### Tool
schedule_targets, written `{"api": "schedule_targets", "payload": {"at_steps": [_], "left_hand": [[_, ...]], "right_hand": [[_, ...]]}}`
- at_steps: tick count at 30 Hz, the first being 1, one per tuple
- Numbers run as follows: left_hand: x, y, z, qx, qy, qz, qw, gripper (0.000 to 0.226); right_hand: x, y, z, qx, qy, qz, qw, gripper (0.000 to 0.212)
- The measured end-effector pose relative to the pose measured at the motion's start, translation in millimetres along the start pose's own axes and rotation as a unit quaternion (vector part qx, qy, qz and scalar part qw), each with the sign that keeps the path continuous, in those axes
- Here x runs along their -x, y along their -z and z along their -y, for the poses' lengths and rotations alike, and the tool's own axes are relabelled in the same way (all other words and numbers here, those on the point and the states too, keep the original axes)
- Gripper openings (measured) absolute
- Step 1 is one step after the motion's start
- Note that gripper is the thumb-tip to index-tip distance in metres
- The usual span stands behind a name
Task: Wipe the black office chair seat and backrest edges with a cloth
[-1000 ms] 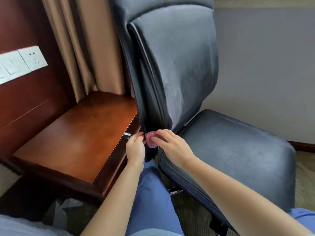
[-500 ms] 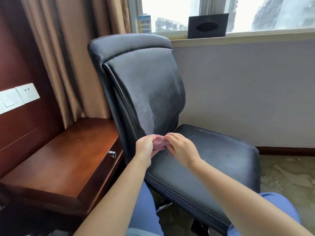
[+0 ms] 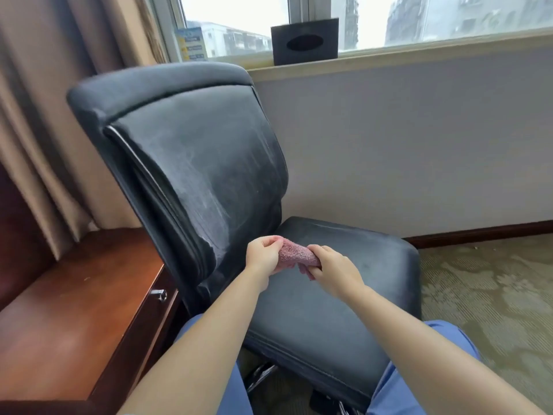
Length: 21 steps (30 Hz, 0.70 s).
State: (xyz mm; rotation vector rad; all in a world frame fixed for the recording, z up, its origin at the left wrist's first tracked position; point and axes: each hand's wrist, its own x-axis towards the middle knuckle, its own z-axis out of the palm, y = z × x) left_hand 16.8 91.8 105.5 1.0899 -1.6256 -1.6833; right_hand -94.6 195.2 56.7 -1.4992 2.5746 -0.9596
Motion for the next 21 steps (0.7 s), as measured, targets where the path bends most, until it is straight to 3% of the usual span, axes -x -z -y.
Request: {"api": "schedule_targets", "payload": {"at_steps": [3, 8, 15, 19, 21], "left_hand": [[-22, -5, 17, -0.081, 0.015, -0.004, 0.997, 0.009], [-63, -24, 50, -0.075, 0.058, 0.003, 0.995, 0.010], [-126, -43, 97, -0.159, 0.067, 0.015, 0.985, 0.017], [-148, -54, 112, -0.243, 0.076, 0.050, 0.966, 0.028], [-151, -54, 120, -0.301, 0.080, 0.076, 0.947, 0.032]], "right_hand": [[-5, -10, -14, 0.012, -0.035, 0.029, 0.999, 0.017], [-20, -40, -48, -0.006, -0.059, 0.032, 0.998, 0.024], [-47, -79, -91, 0.002, -0.079, 0.060, 0.995, 0.042], [-61, -87, -109, 0.078, -0.097, 0.187, 0.974, 0.071], [-65, -83, -112, 0.118, -0.100, 0.255, 0.955, 0.076]]}}
